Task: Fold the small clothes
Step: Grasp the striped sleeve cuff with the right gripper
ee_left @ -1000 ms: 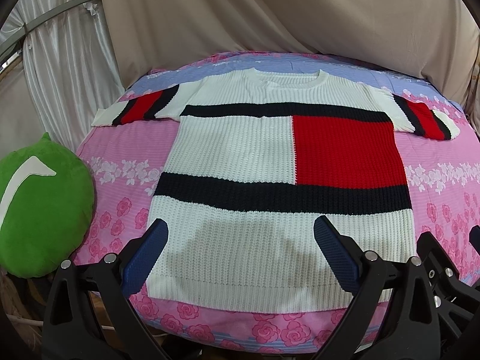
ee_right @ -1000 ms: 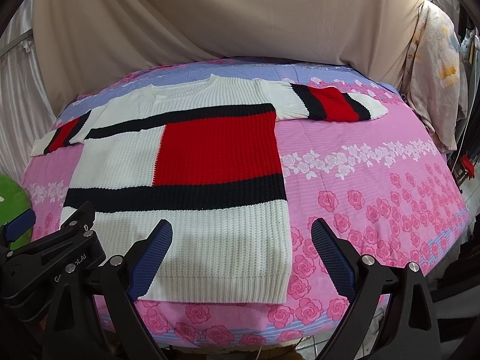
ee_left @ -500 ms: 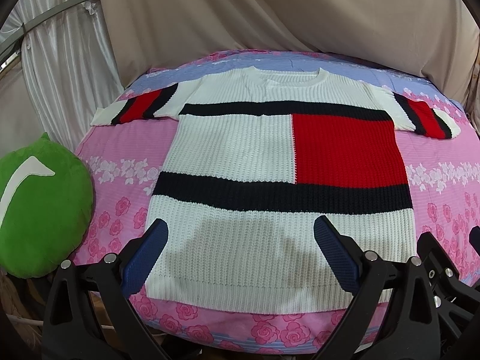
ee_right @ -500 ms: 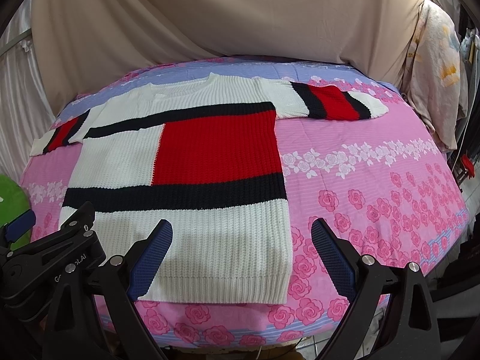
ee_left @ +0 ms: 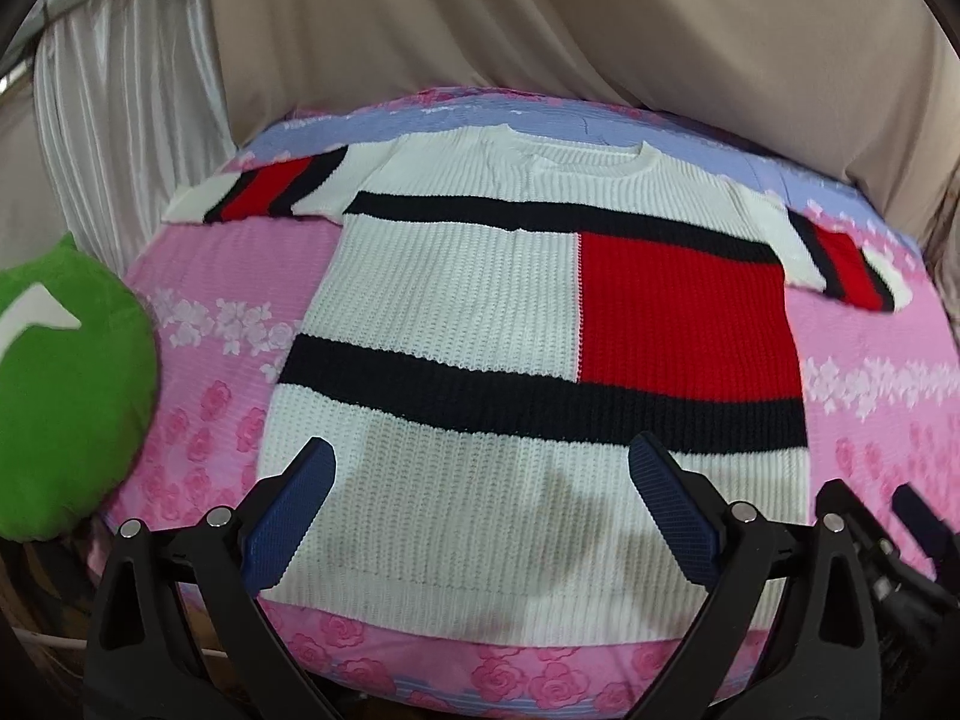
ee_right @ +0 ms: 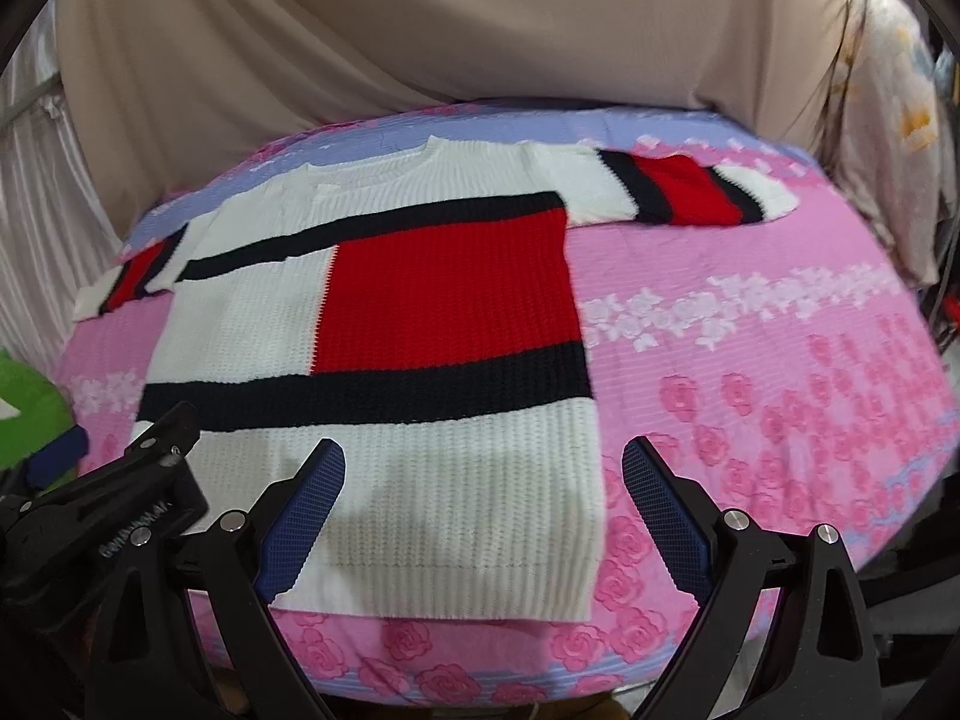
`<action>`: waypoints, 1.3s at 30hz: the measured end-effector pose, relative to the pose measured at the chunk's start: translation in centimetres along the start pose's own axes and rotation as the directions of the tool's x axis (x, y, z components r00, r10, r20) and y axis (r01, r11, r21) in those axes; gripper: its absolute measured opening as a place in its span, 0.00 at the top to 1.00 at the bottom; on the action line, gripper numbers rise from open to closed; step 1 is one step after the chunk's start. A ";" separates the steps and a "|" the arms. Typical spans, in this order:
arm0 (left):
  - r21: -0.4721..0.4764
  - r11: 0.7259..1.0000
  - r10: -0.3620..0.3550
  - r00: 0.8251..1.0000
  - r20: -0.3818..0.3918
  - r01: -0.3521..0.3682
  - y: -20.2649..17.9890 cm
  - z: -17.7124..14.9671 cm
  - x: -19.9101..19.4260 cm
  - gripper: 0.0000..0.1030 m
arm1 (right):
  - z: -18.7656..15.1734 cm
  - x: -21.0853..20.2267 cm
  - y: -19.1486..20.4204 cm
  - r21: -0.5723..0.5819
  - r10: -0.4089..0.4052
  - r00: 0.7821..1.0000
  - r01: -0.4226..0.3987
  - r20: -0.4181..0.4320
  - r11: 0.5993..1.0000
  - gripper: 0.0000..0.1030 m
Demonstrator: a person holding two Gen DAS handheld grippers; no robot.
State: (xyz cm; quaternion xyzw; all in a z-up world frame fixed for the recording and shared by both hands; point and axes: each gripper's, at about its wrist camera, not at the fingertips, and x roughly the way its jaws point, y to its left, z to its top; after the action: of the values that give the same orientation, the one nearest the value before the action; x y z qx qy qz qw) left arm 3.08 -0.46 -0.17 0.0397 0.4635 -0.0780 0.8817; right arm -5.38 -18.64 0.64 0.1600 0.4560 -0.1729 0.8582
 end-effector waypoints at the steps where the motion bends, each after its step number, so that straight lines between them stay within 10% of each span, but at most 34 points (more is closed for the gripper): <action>1: -0.024 1.000 -0.015 1.000 -0.006 0.015 0.5 0.3 0.3 0.06 | 0.3 0.5 -1.1 0.031 0.031 1.000 -0.030 -0.006 0.999 0.12; 14: -0.191 0.976 0.103 0.994 -0.043 -0.109 4.9 2.9 2.6 0.07 | 13.6 11.5 -29.9 0.519 0.028 0.989 -0.102 0.148 0.849 0.20; 25: -0.173 0.985 -0.007 1.000 -0.019 0.004 5.8 4.9 7.1 0.06 | 20.1 22.4 -37.1 0.625 -0.061 0.988 -0.042 0.142 0.780 0.35; 26: -0.175 0.984 -0.008 1.000 -0.029 0.003 5.8 5.0 7.4 0.06 | 20.3 22.6 -37.0 0.626 -0.065 0.988 -0.038 0.141 0.779 0.38; 28: -0.172 0.985 -0.007 0.999 -0.036 0.001 5.9 5.3 7.6 0.06 | 21.2 22.7 -36.6 0.620 -0.050 0.987 -0.056 0.152 0.782 0.95; 31: -0.181 0.983 -0.002 1.000 -0.021 -0.002 6.5 5.9 7.7 0.06 | 23.5 20.0 -33.5 0.586 -0.015 0.960 -0.158 0.279 0.795 0.94; 35: -0.211 0.978 -0.007 1.000 -0.001 0.007 7.6 7.7 8.2 0.06 | 28.1 13.5 -21.2 0.256 0.231 0.872 -0.364 0.431 0.896 0.94; 39: -0.223 0.974 -0.026 0.999 0.027 0.031 8.6 9.9 9.1 0.06 | 27.7 11.4 -4.9 -0.121 0.524 0.789 -0.514 0.320 0.849 0.89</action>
State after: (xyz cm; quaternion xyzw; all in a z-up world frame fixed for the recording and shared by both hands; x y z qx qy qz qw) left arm 17.70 5.72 -2.04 -0.0670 0.4594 -0.0385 0.8849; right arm 18.56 -36.67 5.30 0.2348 0.2410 0.0505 0.9403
